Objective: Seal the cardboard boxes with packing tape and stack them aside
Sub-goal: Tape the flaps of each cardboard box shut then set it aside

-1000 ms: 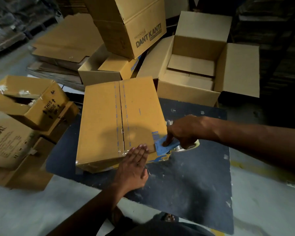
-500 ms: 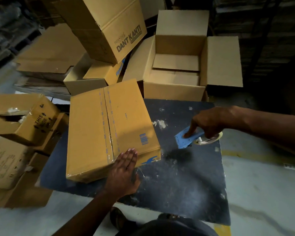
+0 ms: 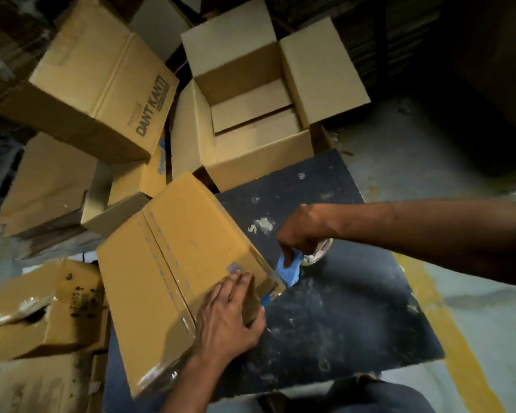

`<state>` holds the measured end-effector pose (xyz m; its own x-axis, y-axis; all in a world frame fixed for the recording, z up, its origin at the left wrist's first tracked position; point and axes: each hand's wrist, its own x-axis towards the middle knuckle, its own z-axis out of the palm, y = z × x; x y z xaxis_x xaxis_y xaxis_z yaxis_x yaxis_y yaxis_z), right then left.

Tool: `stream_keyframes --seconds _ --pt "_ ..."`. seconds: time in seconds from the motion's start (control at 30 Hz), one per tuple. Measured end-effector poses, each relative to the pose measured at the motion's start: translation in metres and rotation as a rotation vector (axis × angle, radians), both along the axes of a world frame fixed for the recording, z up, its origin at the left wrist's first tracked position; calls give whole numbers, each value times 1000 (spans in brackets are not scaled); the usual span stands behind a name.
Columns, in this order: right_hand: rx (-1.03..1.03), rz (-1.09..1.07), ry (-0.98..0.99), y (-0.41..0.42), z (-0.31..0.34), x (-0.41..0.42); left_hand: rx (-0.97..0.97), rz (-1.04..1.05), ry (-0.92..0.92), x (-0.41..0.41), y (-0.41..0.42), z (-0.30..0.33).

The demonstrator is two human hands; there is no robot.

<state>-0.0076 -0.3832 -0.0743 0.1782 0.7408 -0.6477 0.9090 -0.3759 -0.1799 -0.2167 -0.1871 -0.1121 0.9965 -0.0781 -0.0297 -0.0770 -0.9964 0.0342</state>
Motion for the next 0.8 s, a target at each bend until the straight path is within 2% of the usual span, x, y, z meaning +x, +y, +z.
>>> stream_keyframes --seconds 0.1,0.23,0.4,0.5,0.6,0.63,0.7,0.8 --pt "15 -102 -12 19 -20 1 38 -188 73 35 2 1" --pt "-11 -180 -30 38 -33 6 137 -319 191 69 6 0" --pt "-121 -154 -211 16 -74 -10 223 -394 264 83 11 -1" --pt "-133 -249 -74 -19 -88 -3 283 -397 369 98 0 7" --pt "-107 -367 190 -41 -106 9 370 -445 473 112 -11 11" --pt "-88 -388 223 -47 -112 12 387 -466 510 118 -14 9" --pt "-63 -386 162 -53 -115 15 414 -484 590 130 -21 5" --pt "-9 -393 169 -55 -116 18 423 -505 678 143 -31 1"
